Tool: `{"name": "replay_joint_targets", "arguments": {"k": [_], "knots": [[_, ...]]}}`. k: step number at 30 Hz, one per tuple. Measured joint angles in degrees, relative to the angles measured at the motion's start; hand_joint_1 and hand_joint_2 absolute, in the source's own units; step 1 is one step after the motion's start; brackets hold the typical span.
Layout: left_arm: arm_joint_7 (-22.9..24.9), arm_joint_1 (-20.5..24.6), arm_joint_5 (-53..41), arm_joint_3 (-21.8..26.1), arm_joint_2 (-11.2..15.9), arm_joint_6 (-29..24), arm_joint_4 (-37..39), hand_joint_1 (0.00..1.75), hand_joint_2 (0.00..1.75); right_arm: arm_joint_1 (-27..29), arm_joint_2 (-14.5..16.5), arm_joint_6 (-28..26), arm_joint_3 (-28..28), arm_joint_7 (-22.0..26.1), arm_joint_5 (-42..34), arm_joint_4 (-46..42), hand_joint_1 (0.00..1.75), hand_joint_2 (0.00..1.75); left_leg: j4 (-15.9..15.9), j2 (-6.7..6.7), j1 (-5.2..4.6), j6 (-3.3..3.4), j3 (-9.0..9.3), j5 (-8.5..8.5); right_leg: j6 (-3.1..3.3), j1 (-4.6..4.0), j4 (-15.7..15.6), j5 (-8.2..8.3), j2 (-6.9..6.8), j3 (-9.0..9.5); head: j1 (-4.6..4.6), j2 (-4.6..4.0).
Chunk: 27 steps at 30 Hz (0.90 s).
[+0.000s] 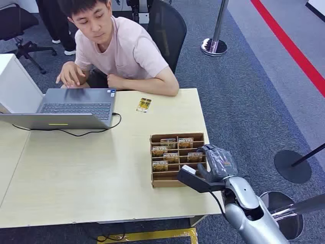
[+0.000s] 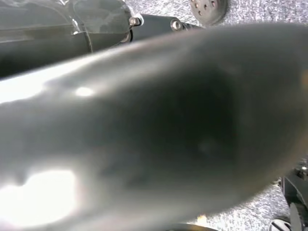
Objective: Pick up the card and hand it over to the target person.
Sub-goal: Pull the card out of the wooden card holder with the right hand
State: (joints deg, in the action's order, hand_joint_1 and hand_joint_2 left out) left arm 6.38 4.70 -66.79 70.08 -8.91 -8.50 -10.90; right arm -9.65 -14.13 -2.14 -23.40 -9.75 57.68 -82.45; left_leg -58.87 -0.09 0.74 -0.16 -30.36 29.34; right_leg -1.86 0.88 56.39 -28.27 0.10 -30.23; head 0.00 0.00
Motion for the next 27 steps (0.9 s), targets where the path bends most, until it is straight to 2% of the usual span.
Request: {"name": "replay_joint_targets", "arguments": {"k": [14, 27], "knots": [[0.1, 0.2, 0.5, 0.6, -0.2, 0.1, 0.0, 0.00, 0.00, -5.0, 1.1, 0.4, -2.9, 0.1, -1.5, 4.9, 0.75, 1.75, 0.0, 0.06, 0.00, 0.00, -0.02, -0.05, 0.03, -0.01, 0.0, 0.06, 0.05, -0.04, 0.00, 0.00], [0.0, 0.2, 0.3, 0.4, -0.1, 0.0, 0.0, 0.00, 0.00, -5.2, 0.5, 0.2, -3.8, 0.2, -2.0, 4.7, 0.98, 1.75, 0.0, 0.00, 0.00, 0.00, -0.02, -0.01, 0.01, 0.00, 0.0, 0.01, 0.00, -0.02, 0.00, 0.00]]}}
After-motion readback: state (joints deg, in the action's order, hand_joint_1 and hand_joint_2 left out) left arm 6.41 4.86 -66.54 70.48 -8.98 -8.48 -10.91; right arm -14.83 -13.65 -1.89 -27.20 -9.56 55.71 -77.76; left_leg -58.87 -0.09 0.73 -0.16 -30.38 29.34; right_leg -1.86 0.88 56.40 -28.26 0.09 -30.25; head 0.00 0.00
